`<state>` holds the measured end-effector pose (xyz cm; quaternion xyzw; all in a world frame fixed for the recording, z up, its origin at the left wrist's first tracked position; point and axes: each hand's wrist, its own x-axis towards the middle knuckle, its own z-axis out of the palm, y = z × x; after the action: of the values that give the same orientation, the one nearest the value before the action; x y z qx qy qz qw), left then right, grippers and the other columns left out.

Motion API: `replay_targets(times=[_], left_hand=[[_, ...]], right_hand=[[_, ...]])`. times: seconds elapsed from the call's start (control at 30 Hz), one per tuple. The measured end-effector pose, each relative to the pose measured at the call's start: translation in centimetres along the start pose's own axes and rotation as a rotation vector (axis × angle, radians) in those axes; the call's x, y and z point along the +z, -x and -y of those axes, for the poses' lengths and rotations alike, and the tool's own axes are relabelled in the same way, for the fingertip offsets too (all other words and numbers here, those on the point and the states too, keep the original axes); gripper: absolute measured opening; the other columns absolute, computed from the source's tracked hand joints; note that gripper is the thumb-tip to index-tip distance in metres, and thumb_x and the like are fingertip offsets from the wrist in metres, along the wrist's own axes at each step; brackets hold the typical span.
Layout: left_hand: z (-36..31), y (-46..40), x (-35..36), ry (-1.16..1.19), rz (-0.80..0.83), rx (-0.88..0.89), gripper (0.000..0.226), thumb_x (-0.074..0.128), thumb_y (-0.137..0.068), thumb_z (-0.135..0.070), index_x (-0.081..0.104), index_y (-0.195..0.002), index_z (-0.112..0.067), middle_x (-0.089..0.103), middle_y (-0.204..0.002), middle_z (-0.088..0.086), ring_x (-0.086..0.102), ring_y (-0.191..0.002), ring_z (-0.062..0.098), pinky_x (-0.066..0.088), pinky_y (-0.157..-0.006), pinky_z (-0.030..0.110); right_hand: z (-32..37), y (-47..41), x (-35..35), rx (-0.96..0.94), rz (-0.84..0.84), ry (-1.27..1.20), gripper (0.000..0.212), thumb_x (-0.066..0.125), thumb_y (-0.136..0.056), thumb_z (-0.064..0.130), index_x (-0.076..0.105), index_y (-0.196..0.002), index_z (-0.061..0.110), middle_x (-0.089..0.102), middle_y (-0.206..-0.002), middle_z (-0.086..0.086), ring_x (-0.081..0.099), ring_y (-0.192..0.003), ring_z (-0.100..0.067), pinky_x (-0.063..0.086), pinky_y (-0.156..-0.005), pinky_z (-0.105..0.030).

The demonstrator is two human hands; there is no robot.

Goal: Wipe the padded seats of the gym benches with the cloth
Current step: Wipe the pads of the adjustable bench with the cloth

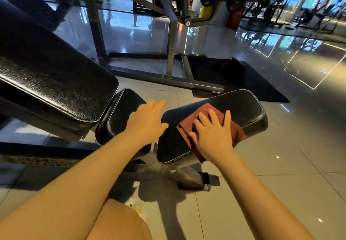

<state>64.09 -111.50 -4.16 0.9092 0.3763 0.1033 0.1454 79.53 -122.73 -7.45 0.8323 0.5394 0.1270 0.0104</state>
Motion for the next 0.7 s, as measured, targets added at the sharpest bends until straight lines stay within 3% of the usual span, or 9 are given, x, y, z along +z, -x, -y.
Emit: replay_targets(times=[0.07, 0.13, 0.23, 0.3, 0.47, 0.6, 0.7], left_hand=[[2.2, -0.2, 0.2, -0.041, -0.110, 0.079, 0.051, 0.060, -0.093, -0.036, 0.047, -0.141, -0.022, 0.044, -0.144, 0.003, 0.042, -0.132, 0.024, 0.039, -0.106, 0.044], [4.6, 0.3, 0.7, -0.115, -0.295, 0.192, 0.037, 0.063, -0.090, -0.032, 0.064, -0.123, -0.016, 0.058, -0.127, 0.006, 0.053, -0.120, 0.027, 0.041, -0.100, 0.048], [7.9, 1.2, 2.2, -0.276, -0.469, 0.285, 0.029, 0.059, -0.091, -0.030, 0.069, -0.112, -0.012, 0.064, -0.114, 0.008, 0.057, -0.116, 0.031, 0.034, -0.104, 0.056], [9.3, 1.4, 2.6, -0.349, -0.496, 0.304, 0.037, 0.049, -0.092, -0.035, 0.068, -0.113, -0.012, 0.064, -0.118, 0.010, 0.053, -0.122, 0.031, 0.026, -0.108, 0.057], [11.2, 0.8, 3.2, -0.506, -0.482, 0.424, 0.046, 0.041, -0.097, -0.037, 0.065, -0.124, -0.010, 0.060, -0.131, 0.015, 0.049, -0.131, 0.032, 0.024, -0.112, 0.058], [11.7, 0.5, 3.8, -0.493, -0.524, 0.477, 0.047, 0.041, -0.098, -0.040, 0.065, -0.126, -0.010, 0.059, -0.134, 0.015, 0.049, -0.132, 0.032, 0.025, -0.113, 0.056], [11.5, 0.2, 4.1, -0.453, -0.565, 0.443, 0.047, 0.040, -0.099, -0.041, 0.067, -0.123, -0.010, 0.061, -0.131, 0.014, 0.050, -0.130, 0.033, 0.023, -0.113, 0.056]], right_hand=[[-0.6, -0.7, 1.6, -0.050, 0.092, 0.168, 0.058, 0.016, -0.102, 0.050, 0.035, -0.150, 0.024, 0.027, -0.159, -0.004, 0.014, -0.149, -0.032, -0.001, -0.118, -0.060], [-0.9, -2.4, 1.8, -0.073, 0.126, 0.178, 0.061, 0.010, -0.102, 0.052, 0.029, -0.152, 0.023, 0.024, -0.161, -0.005, 0.011, -0.149, -0.031, -0.002, -0.118, -0.058], [0.4, -5.2, 2.1, 0.000, 0.236, 0.222, 0.066, 0.010, -0.100, 0.057, 0.017, -0.156, 0.022, 0.012, -0.164, -0.007, 0.002, -0.150, -0.034, -0.004, -0.118, -0.060], [3.1, -5.5, 3.0, 0.021, 0.273, 0.233, 0.069, 0.012, -0.099, 0.060, 0.014, -0.156, 0.021, 0.008, -0.164, -0.011, -0.001, -0.149, -0.038, -0.005, -0.116, -0.063], [9.8, -1.7, 5.1, -0.244, 0.329, 0.139, 0.062, 0.013, -0.103, 0.052, 0.006, -0.157, 0.022, 0.000, -0.164, -0.009, -0.010, -0.150, -0.035, -0.013, -0.115, -0.058], [5.8, -1.0, 3.6, -0.181, 0.257, 0.155, 0.066, 0.006, -0.100, 0.059, 0.010, -0.157, 0.027, 0.005, -0.165, -0.003, -0.003, -0.151, -0.029, -0.010, -0.118, -0.050], [-2.2, -1.5, 0.3, 0.068, 0.075, 0.235, 0.077, 0.004, -0.091, 0.063, 0.032, -0.151, 0.025, 0.028, -0.159, -0.005, 0.018, -0.148, -0.030, 0.006, -0.119, -0.051]])
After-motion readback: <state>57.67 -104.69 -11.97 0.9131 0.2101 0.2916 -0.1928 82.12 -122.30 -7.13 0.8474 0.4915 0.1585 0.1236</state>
